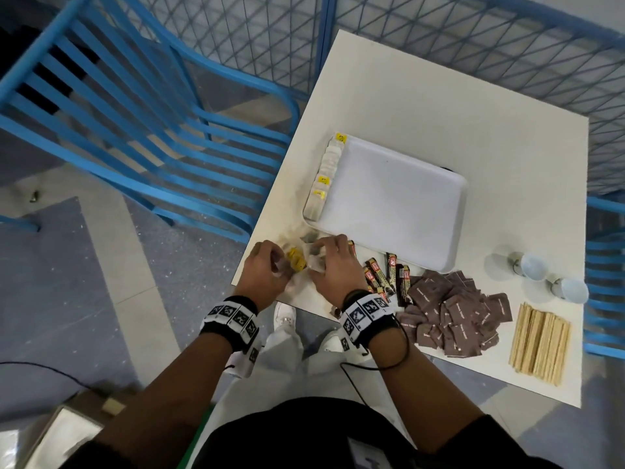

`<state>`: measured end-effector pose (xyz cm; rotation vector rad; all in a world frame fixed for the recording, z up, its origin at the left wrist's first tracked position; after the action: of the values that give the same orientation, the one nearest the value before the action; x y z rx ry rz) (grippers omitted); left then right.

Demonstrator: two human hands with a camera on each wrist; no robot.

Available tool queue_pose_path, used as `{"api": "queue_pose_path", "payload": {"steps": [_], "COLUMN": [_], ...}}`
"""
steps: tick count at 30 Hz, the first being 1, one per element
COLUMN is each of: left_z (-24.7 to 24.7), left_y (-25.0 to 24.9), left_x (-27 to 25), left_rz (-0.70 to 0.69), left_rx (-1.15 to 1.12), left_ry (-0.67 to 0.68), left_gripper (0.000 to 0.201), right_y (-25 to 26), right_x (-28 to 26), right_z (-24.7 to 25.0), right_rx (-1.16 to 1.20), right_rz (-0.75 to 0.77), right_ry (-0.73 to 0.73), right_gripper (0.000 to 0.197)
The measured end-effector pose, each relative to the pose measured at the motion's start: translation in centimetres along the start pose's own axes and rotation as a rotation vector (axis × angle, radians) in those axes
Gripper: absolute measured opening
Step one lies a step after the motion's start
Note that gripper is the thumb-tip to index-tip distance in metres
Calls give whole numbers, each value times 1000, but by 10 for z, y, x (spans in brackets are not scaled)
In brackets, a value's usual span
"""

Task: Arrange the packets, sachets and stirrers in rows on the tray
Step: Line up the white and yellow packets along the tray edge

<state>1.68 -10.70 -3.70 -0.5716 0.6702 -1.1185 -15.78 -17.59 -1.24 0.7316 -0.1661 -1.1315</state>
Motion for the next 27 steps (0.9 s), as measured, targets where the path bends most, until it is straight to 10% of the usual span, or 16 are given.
{"api": "queue_pose_path", "payload": {"steps": [10, 14, 20, 27], "left_z": [14, 11, 11, 15], "left_y": [12, 12, 17, 13], "left_x": [20, 34, 46, 52], "left_rz": [-69, -127, -129, -41], "left_rx": [240, 310, 187, 216], "left_ry": [26, 115, 40, 125], "left_gripper": [69, 49, 10, 34], "right_y": [18, 18, 10, 2], "right_x": [32, 42, 43, 49], "right_z": [-11, -21, -23, 2], "right_rx": [29, -103, -24, 361], "right_rz": [142, 152, 103, -102], "right_ry": [261, 335, 221, 17], "right_gripper": [54, 55, 37, 31]}}
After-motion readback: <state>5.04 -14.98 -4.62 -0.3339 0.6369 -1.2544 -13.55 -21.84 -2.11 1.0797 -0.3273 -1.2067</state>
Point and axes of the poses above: each hand's wrist, its own x-axis towards the middle knuckle, its own z-axis out of the back of the hand, y = z × x, the point moved 1 cm from there along x, towards the middle knuckle, and after that the axes turned 7 degrees about x, right-handed, at the moved point
